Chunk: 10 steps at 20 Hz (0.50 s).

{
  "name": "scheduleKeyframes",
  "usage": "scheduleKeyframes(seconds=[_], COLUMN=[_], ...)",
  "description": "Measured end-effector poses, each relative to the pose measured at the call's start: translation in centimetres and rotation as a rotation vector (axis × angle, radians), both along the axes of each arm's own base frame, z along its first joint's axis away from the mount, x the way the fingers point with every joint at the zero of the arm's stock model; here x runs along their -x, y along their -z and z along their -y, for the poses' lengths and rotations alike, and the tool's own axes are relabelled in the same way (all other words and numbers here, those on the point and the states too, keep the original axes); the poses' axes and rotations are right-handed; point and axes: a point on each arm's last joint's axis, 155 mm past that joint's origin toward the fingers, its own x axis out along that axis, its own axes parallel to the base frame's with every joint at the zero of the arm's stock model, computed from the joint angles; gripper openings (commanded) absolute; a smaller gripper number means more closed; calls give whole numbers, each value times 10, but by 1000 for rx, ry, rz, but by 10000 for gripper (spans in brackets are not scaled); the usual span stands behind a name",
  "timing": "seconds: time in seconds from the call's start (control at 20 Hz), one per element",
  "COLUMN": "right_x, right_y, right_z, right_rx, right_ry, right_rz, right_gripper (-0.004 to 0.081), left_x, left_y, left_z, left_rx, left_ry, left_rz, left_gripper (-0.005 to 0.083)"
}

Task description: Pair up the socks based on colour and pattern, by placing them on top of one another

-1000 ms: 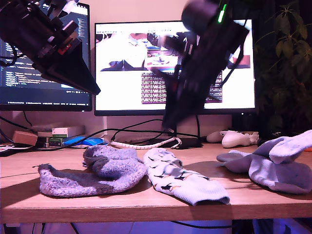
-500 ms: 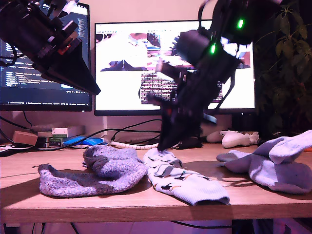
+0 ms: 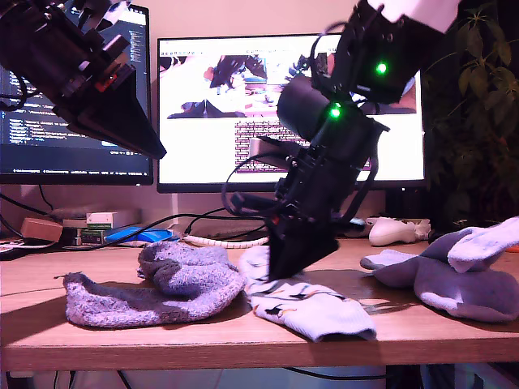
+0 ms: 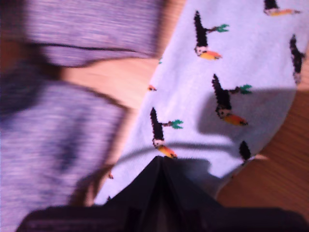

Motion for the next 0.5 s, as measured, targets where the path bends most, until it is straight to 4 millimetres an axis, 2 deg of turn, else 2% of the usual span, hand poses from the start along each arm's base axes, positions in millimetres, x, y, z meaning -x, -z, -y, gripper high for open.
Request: scheduleKeyframes(seconds=[0.2, 0.5], right_x=[-10, -10], right_y=[0, 0], right_z=[24, 29], right_rx=[93, 113], right_ry=[86, 92], right_rz=[29, 24], right_gripper=[-13, -13], left_x=[1, 1], left_y=[1, 2], left_z=[0, -1], left_rx=[-3, -4], left_ry=[0, 0], left_rz=[-7, -9], left_gripper=[-19, -19])
